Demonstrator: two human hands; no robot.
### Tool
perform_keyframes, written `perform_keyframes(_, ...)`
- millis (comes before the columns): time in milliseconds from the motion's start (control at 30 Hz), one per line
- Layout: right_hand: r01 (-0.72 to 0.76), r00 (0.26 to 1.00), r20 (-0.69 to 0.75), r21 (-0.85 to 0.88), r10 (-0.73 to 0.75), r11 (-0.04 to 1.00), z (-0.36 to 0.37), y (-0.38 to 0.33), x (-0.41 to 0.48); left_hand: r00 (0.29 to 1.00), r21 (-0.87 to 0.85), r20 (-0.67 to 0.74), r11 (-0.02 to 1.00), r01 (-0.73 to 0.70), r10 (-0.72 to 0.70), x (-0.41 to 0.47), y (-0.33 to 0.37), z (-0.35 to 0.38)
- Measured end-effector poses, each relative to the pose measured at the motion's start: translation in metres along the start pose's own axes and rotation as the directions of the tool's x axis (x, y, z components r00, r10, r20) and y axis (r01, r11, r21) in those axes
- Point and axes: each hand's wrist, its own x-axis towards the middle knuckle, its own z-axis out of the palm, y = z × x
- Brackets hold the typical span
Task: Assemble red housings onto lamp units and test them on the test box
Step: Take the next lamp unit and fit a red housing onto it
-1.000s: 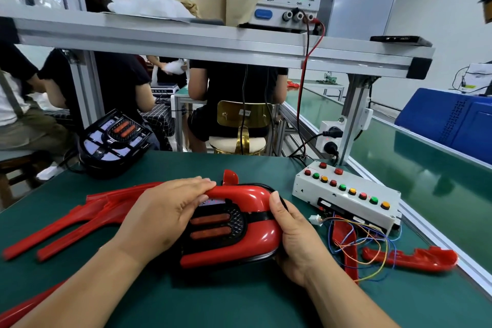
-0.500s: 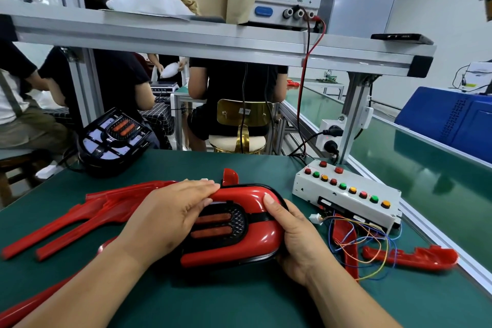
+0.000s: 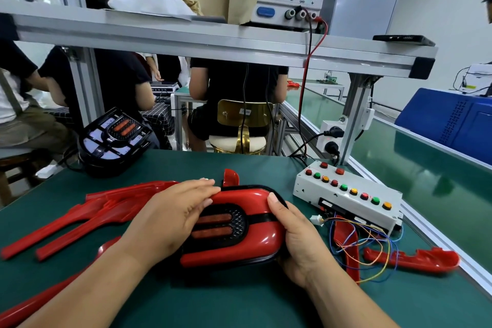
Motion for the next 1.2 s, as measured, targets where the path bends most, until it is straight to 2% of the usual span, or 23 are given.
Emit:
perform_keyframes(200,0.017,1.000,0.010,0.023,-0.017,1.000,0.002,0.001,-0.001,0.998,0.024,-0.062,0.999,0.025,-0.023,0.002,0.002,0.008)
perform_keyframes(267,0.035,0.999,0.002,0.023,-0.035,0.999,0.002,0.001,0.000,0.990,-0.049,-0.096,0.994,0.096,-0.100,0.001,-0.001,0.009)
perform_keyframes(300,0.048,0.999,0.002,0.025,-0.048,0.999,0.002,0.002,0.000,0.977,-0.125,-0.099,0.977,0.175,-0.188,-0.001,-0.003,0.010)
perform_keyframes(367,0.077,0.997,0.010,0.037,-0.077,0.996,0.002,0.002,0.000,0.910,-0.347,-0.006,0.855,0.387,-0.414,-0.004,-0.005,0.010)
perform_keyframes(400,0.090,0.996,0.016,0.043,-0.091,0.995,0.002,0.002,0.000,0.865,-0.484,0.088,0.738,0.471,-0.494,-0.005,-0.005,0.011)
perform_keyframes(433,0.102,0.995,0.021,0.047,-0.103,0.994,0.002,0.003,0.000,0.831,-0.624,0.181,0.591,0.511,-0.526,-0.007,-0.005,0.013)
perform_keyframes(500,0.117,0.992,0.032,0.050,-0.119,0.992,0.002,0.003,0.000,0.803,-0.805,0.283,0.325,0.496,-0.525,-0.009,-0.003,0.017)
perform_keyframes(533,0.123,0.991,0.039,0.047,-0.125,0.991,0.001,0.003,0.001,0.804,-0.842,0.285,0.264,0.470,-0.523,-0.009,-0.003,0.019)
perform_keyframes(700,0.144,0.989,0.043,0.012,-0.145,0.989,0.002,0.004,0.000,0.802,-0.907,0.305,0.099,0.409,-0.514,-0.007,0.007,0.019)
perform_keyframes(933,0.142,0.990,0.025,-0.052,-0.140,0.989,0.000,0.003,-0.002,0.815,-0.902,0.347,0.073,0.425,-0.464,-0.008,0.011,0.017)
perform_keyframes(1100,0.265,0.961,0.004,-0.312,-0.278,0.913,0.003,0.005,-0.003,0.838,-0.905,0.325,0.112,0.410,-0.438,-0.011,0.012,0.016)
perform_keyframes(1200,0.328,0.924,-0.002,-0.509,-0.382,0.796,0.003,0.006,-0.003,0.845,-0.903,0.329,0.121,0.412,-0.422,-0.012,0.014,0.018)
